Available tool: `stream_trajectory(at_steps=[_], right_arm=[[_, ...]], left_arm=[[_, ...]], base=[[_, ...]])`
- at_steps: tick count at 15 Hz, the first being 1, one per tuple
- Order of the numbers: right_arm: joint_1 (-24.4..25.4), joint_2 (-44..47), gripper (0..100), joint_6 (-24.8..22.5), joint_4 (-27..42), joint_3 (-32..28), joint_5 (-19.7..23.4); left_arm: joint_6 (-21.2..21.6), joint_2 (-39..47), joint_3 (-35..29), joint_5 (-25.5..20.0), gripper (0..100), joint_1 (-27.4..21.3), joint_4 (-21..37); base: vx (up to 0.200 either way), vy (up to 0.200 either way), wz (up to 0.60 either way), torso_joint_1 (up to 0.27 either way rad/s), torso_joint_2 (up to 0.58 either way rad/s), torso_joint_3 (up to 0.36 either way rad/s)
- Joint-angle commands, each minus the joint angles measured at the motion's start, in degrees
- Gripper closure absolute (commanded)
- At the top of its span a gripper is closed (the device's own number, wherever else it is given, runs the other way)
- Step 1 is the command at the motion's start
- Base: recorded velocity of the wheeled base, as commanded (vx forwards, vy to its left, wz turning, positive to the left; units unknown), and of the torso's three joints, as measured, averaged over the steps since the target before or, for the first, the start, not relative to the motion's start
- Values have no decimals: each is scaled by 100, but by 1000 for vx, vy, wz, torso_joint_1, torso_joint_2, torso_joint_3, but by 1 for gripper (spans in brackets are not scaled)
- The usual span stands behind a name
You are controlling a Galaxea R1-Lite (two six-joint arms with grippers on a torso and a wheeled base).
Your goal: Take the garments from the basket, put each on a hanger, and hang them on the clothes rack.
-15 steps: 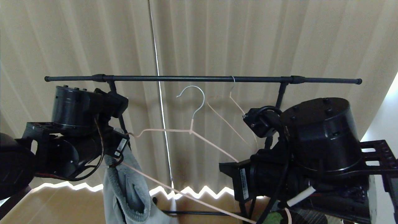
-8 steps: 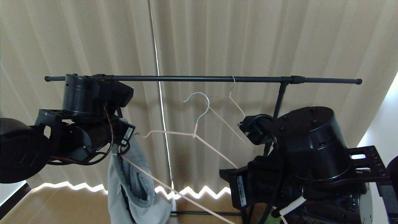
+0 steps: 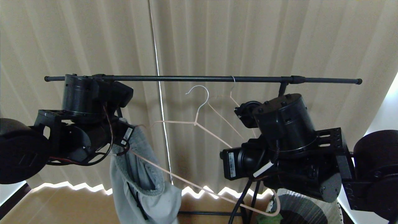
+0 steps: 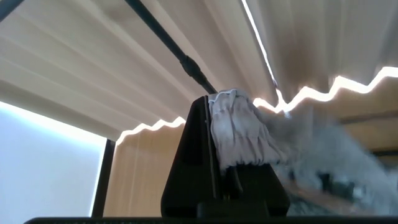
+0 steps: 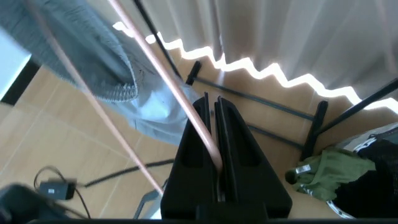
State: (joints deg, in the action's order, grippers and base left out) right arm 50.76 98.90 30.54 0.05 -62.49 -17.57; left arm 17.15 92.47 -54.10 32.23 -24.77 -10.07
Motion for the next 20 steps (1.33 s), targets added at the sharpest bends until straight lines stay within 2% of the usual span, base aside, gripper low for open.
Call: stream_trajectory(at_steps=[1,5,12,20], right_arm=[[-137,68,100,5,-5,-97,-1],[-216,103,100,5,-49,-176,-19],[-189,367,100,5,-189,-176,-195],[136,674,100,-57,-717,-202,-230]], left_arm=[[7,-115,75,11,100,7,5],[130,-308,233,11,100,-1,-4],[16,-387,-92,11,100,-423,5],[-195,-528,-417,11,100,-748,163]], base=[[0,0,0,0,0,0],[0,0,0,0,0,0],[0,0,0,0,0,0],[0,0,0,0,0,0]])
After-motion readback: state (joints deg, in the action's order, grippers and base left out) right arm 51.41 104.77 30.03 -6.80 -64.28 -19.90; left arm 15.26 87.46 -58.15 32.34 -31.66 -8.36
